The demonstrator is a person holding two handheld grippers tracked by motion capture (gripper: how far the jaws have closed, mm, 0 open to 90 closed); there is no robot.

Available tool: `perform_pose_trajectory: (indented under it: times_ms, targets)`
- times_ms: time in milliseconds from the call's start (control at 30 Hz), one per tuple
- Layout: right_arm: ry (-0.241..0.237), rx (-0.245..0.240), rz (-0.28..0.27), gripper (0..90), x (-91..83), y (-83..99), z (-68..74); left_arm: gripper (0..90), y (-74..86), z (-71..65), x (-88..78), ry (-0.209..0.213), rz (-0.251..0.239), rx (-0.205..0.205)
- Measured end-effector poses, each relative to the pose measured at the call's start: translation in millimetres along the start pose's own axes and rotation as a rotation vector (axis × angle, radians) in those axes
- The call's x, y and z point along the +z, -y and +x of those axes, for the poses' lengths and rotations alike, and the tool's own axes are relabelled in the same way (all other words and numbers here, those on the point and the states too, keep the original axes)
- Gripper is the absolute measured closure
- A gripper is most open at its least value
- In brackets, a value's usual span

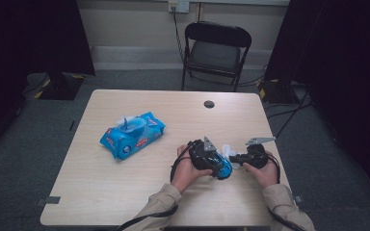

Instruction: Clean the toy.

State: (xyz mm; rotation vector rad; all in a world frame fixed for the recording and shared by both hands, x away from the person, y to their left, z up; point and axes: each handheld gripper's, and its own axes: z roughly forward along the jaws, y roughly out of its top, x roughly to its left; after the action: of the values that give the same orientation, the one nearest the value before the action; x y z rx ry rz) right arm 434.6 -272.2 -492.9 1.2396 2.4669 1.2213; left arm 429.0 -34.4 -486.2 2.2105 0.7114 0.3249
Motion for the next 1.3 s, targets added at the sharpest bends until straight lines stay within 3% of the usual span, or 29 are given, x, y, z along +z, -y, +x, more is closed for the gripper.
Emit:
perform_pose_trajectory:
  times_ms: [167, 200, 233, 267, 433, 567, 733, 767, 867, 900, 933, 967, 1033, 1167, 1267, 1300]
  targets:
    - [0.026, -0.001, -0.013, 83.0, -5.4, -0.9, -2.0, 5.9, -1.0, 1.3, -3.3, 0.007, 0.013, 0.003]
    - [0.033, -0.004, -0.015, 83.0, -6.3, -2.2, -1.9, 8.5, -1.5, 1.9, -5.1, 0.013, 0.013, 0.002]
    - [0.039, -0.007, -0.021, 83.0, -8.1, -5.4, -1.3, 17.9, -2.7, 3.5, -8.9, 0.045, -0.017, 0.013]
    - [0.039, -0.007, -0.021, 83.0, -8.1, -5.4, -1.3, 22.0, -2.7, 3.5, -8.9, 0.045, -0.017, 0.013]
    - [0.046, -0.037, -0.058, 82.9, -17.2, -22.3, 8.8, 20.7, -9.3, 0.9, -21.7, 0.072, -0.058, 0.018]
    - [0.035, -0.073, -0.081, 82.8, -22.4, -36.8, 22.7, 21.5, -8.0, 5.3, -36.3, 0.066, -0.049, 0.017]
    - [0.002, -0.103, -0.094, 82.7, -21.3, -49.6, 38.7, 21.8, 5.0, 15.2, -55.4, 0.06, -0.036, -0.003]
    - [-0.017, -0.117, -0.095, 82.7, -18.0, -54.9, 47.6, 21.6, 13.1, 20.1, -63.3, 0.055, -0.026, -0.014]
    - [-0.038, -0.131, -0.101, 82.6, -13.1, -58.9, 57.3, 21.6, 22.4, 26.3, -72.3, 0.044, -0.018, -0.024]
    - [-0.065, -0.146, -0.098, 82.6, -6.2, -62.2, 67.3, 21.6, 32.9, 33.2, -81.6, 0.03, -0.016, -0.039]
    - [-0.065, -0.146, -0.098, 82.6, -6.2, -62.2, 67.3, 21.7, 32.9, 33.2, -81.6, 0.03, -0.016, -0.039]
    - [-0.083, -0.166, -0.088, 82.5, 2.3, -64.8, 77.5, 21.9, 44.0, 39.8, -90.4, 0.017, -0.012, -0.063]
    - [-0.096, -0.173, -0.087, 82.5, 6.8, -65.8, 82.6, 22.2, 49.3, 43.0, -94.5, 0.009, -0.009, -0.067]
    - [-0.158, -0.207, -0.06, 82.3, 34.1, -66.8, 108.8, 23.6, 67.6, 51.7, -106.5, -0.018, 0.003, -0.083]
    - [-0.181, -0.217, -0.047, 82.2, 46.2, -65.0, 118.7, 24.5, 77.6, 55.8, -112.3, -0.021, 0.001, -0.101]
    - [-0.199, -0.234, -0.025, 81.9, 58.7, -61.9, 127.4, 24.9, 83.0, 57.6, -114.5, -0.026, -0.002, -0.11]
